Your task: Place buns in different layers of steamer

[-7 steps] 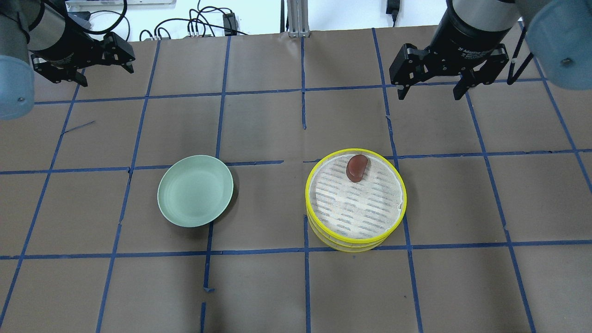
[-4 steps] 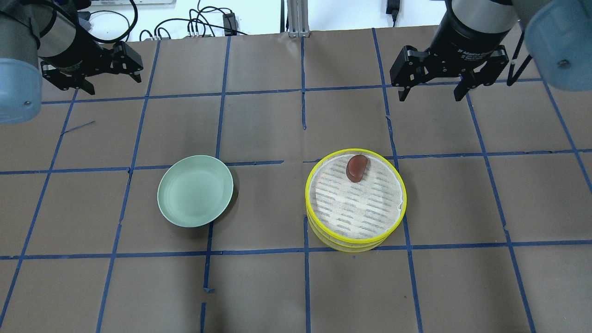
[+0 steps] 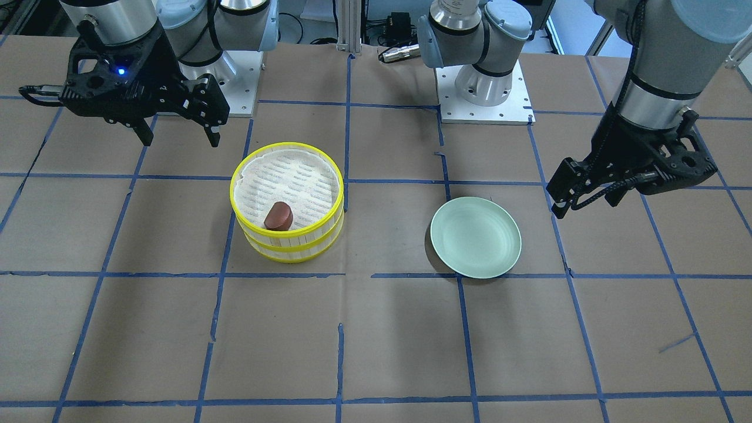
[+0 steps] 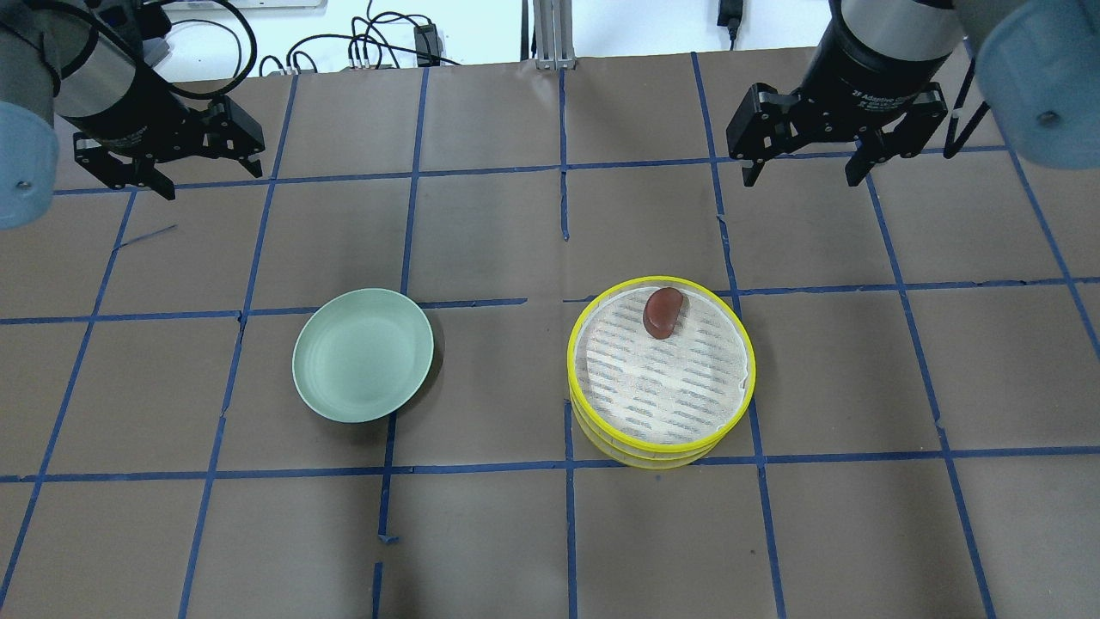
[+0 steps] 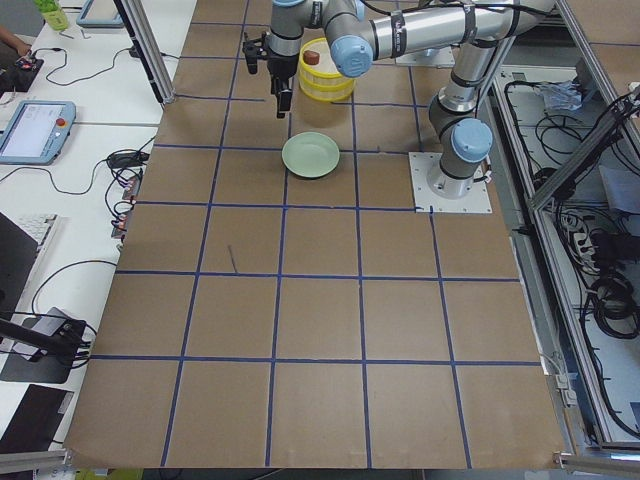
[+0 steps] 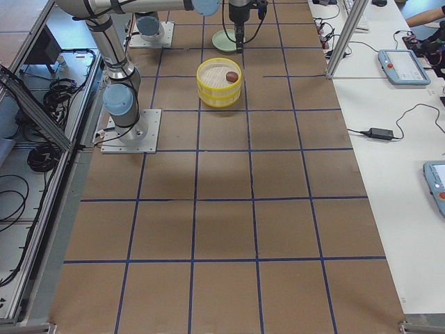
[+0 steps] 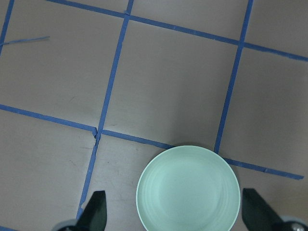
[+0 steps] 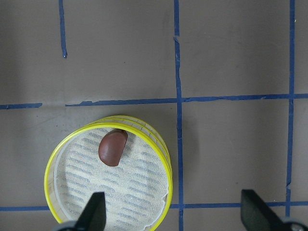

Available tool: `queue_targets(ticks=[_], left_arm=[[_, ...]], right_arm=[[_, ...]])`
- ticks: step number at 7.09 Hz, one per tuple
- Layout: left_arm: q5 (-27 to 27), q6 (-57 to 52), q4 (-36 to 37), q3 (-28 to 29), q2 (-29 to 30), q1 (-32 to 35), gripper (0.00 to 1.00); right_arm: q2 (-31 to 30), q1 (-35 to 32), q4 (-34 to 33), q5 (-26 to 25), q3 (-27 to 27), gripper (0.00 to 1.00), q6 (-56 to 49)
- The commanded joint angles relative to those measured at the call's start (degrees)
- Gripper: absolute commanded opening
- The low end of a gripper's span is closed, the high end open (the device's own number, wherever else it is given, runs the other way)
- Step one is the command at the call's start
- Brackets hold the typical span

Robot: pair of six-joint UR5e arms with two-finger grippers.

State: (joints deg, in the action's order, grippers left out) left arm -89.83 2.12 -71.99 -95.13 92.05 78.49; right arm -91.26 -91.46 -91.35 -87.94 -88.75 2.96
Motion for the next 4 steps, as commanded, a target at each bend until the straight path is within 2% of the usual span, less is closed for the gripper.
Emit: queue_targets(ticks=[1, 4], left_arm=[[-0.4, -1.9, -0.1, 0.8, -0.4, 0.3, 1.00], [-0.3, -1.9, -0.3, 0.2, -0.2, 1.3, 1.00]], right_arm=[[-0.1, 0.0, -0.1, 0.1, 0.2, 1.00, 0.1], [0.0, 0.0, -0.1, 0.0, 0.3, 1.00, -0.1]])
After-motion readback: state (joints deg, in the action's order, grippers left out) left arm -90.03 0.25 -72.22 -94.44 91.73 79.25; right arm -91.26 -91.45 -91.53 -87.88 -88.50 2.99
